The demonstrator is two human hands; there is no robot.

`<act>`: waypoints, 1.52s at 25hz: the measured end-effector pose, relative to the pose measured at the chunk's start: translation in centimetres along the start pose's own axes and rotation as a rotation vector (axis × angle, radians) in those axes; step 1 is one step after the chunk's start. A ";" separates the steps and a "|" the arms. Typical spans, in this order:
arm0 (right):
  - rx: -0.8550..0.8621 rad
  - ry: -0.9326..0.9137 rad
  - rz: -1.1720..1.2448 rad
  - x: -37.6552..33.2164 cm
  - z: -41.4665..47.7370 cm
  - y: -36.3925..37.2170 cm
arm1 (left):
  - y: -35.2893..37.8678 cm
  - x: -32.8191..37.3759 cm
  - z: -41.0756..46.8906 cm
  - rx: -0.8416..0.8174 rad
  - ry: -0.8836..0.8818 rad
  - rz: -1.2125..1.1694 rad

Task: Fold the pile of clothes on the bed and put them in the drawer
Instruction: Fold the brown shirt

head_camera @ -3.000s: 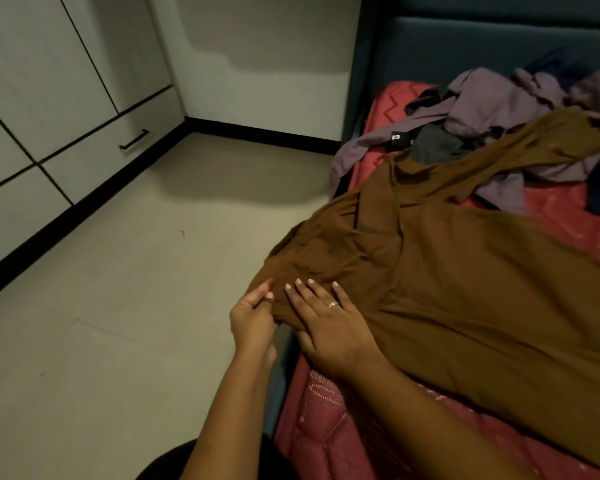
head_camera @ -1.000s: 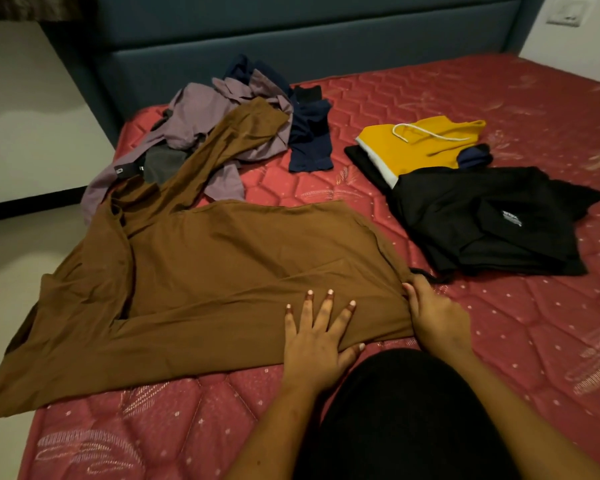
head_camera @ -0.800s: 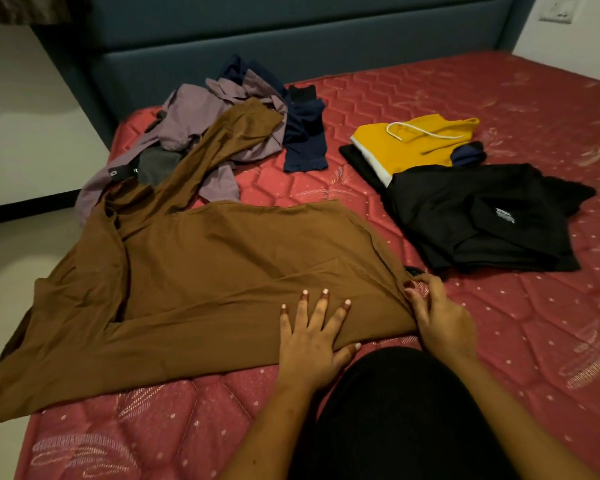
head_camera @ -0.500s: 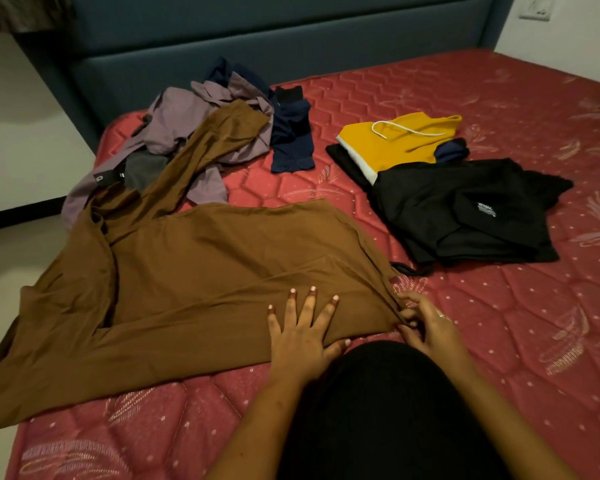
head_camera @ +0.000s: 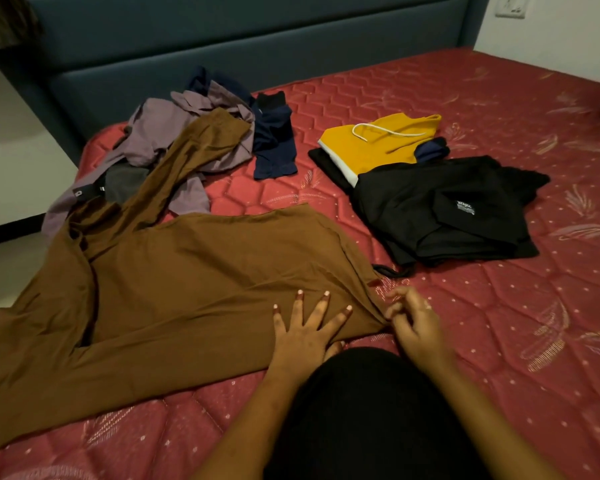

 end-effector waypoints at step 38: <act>-1.018 -0.428 -0.569 -24.2 -8.9 31.7 | 0.4 -25.2 -28.1 -0.183 -0.670 -0.338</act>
Point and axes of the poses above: each hand's wrist, its own z-axis towards the middle knuckle, its own y-axis out of the palm, x = y × z, the point moved 5 cm from there along z, towards the middle knuckle, and after that the axes turned 2 degrees about -y, right-handed, at the moved point
